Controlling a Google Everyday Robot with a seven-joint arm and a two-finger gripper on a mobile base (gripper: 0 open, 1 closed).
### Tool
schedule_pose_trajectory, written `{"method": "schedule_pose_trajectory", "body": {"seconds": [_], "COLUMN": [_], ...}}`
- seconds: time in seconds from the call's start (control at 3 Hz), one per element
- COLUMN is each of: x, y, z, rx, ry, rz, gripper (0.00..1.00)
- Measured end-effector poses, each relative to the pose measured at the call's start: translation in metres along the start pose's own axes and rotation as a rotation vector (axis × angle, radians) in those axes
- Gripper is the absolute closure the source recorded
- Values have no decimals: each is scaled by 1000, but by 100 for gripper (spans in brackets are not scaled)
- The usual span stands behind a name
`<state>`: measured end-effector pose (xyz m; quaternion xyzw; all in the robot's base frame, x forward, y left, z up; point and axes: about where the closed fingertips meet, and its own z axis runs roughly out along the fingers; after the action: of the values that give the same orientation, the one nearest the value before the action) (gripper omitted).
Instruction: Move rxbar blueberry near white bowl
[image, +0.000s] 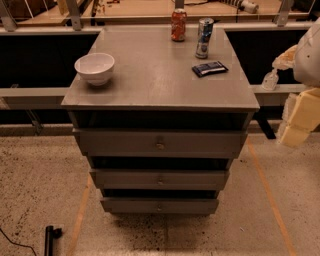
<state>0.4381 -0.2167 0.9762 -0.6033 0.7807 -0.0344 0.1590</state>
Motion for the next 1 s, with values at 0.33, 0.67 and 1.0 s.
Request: {"method": "schedule_pose_trajectory", "body": {"seconds": [0.33, 0.67, 1.0], "x": [0, 2, 13], "y": [0, -24, -86], "z": [0, 5, 14], "rx": [0, 34, 112], "ry": [0, -83, -206], "rz": [0, 20, 40], "gripper": [0, 0, 0]}}
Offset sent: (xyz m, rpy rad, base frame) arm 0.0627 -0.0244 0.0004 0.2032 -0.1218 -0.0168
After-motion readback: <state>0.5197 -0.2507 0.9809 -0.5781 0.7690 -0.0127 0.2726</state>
